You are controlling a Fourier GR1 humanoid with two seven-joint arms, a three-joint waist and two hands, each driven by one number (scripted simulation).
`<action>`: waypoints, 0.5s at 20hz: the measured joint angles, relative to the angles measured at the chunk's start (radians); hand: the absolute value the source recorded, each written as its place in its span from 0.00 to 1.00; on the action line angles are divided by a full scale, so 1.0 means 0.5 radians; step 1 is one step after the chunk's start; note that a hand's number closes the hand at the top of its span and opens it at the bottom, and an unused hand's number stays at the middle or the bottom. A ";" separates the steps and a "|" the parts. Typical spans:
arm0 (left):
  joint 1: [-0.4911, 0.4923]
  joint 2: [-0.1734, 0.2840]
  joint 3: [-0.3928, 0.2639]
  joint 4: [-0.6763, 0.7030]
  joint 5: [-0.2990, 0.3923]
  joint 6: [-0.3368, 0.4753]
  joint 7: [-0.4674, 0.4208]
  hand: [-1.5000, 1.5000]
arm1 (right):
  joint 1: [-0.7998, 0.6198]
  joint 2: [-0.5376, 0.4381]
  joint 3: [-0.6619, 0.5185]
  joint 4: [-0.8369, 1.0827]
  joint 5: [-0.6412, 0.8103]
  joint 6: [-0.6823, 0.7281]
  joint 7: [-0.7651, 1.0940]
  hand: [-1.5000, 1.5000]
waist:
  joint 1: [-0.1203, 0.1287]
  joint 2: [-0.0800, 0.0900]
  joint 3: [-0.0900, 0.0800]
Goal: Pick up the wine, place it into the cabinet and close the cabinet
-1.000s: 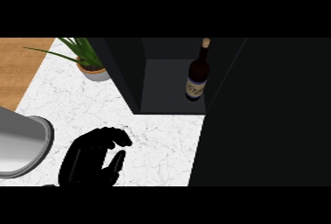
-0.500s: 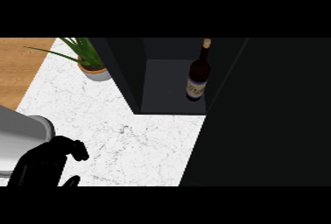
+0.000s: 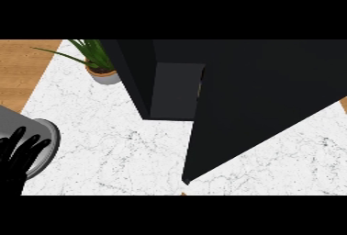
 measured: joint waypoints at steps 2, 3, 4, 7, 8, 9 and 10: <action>0.081 0.041 0.052 0.049 0.015 -0.083 -0.040 0.00 | -0.108 -0.016 0.076 0.044 0.039 -0.139 0.017 1.00 | 0.009 -0.001 -0.002; 0.099 0.047 0.074 0.088 0.024 -0.126 -0.052 0.00 | -0.162 -0.058 0.093 0.046 0.043 -0.209 0.023 1.00 | 0.008 0.001 -0.002; 0.127 0.063 0.094 0.092 0.033 -0.152 -0.061 0.00 | -0.211 -0.095 0.109 0.048 0.044 -0.276 0.014 1.00 | 0.014 0.001 -0.003; 0.197 0.130 0.181 0.170 0.065 -0.286 -0.094 0.00 | -0.332 -0.179 0.141 0.058 0.058 -0.437 -0.023 1.00 | 0.028 0.001 -0.003; 0.218 0.141 0.199 0.182 0.066 -0.312 -0.106 0.00 | -0.371 -0.199 0.156 0.064 0.067 -0.498 -0.042 1.00 | 0.032 0.002 -0.003; 0.233 0.160 0.222 0.196 0.077 -0.336 -0.105 0.00 | -0.405 -0.222 0.168 0.063 0.087 -0.564 -0.053 1.00 | 0.029 0.001 -0.003; 0.242 0.166 0.233 0.198 0.080 -0.351 -0.109 0.00 | -0.436 -0.242 0.180 0.063 0.098 -0.628 -0.071 1.00 | 0.031 0.001 -0.003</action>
